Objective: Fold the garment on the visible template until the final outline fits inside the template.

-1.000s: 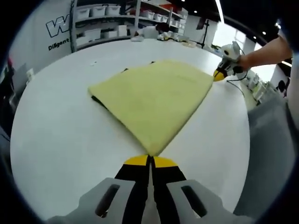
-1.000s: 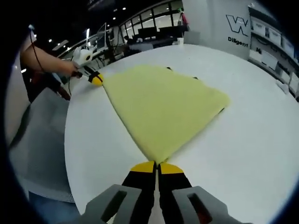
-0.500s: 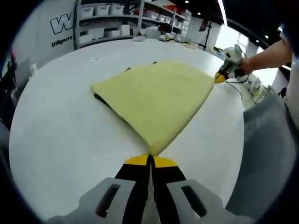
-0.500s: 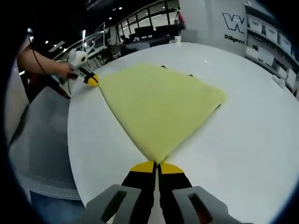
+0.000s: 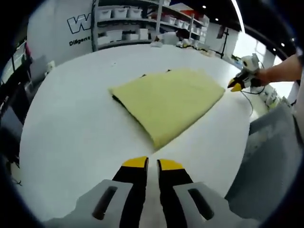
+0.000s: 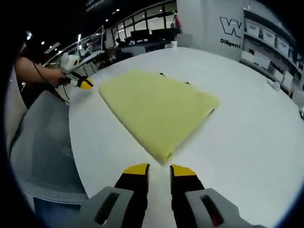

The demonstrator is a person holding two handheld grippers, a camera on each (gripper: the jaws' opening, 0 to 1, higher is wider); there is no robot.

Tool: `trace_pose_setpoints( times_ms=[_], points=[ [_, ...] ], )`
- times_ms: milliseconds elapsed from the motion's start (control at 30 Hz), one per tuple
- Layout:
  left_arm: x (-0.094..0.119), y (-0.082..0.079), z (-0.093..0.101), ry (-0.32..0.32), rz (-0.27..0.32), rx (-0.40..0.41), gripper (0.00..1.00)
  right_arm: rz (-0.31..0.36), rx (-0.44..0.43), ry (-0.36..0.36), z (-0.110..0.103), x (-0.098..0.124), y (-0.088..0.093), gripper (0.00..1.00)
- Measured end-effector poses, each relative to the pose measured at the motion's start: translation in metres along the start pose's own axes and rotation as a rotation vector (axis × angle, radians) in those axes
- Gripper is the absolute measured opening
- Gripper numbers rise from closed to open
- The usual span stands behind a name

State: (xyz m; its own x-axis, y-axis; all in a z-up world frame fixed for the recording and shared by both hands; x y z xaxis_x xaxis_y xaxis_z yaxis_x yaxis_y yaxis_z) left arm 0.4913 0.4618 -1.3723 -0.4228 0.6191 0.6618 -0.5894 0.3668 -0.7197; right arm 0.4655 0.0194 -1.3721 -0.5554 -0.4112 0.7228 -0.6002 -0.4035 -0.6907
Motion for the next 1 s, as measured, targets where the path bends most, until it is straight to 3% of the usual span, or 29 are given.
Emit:
trace_pose_setpoints(
  times_ms=[167,333,433,567,633,733,1000],
  points=[
    [0.006,-0.002,0.024,-0.024,0.095,0.076,0.23,0.035,-0.037,0.026,-0.012,0.007,0.003,0.27],
    [0.001,0.007,0.049,-0.017,0.058,0.076,0.46,0.075,-0.101,0.062,-0.022,0.01,0.006,0.37],
    [0.004,0.004,0.053,-0.038,0.055,0.082,0.55,0.089,-0.134,0.083,-0.029,0.012,0.008,0.44],
    [0.011,-0.006,0.056,-0.075,0.103,0.102,0.6,0.113,-0.179,0.128,-0.035,0.016,0.009,0.52],
    [0.013,-0.004,0.057,-0.084,0.109,0.124,0.64,0.131,-0.196,0.144,-0.036,0.02,0.008,0.62],
    [0.014,-0.003,0.057,-0.091,0.105,0.12,0.66,0.137,-0.223,0.161,-0.038,0.026,0.009,0.68],
    [0.014,-0.011,0.057,-0.104,0.152,0.092,0.7,0.164,-0.264,0.156,-0.047,0.031,0.004,0.82]
  ],
)
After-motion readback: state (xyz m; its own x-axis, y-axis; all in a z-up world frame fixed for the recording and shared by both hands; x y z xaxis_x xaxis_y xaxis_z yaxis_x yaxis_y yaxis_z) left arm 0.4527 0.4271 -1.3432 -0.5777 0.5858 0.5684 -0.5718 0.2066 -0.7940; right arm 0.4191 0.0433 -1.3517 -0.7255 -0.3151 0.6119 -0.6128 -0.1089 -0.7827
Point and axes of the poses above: the point that each gripper's makers call its tool centre point, and the gripper's own axes: x roughly backward along the fingers, z roughly to its right, y roughly out of its underside, the point moved 6 cm from there along x, roughly backward along the fingers, and after that the axes turned 7 degrees about y, right-handed, at the moved point
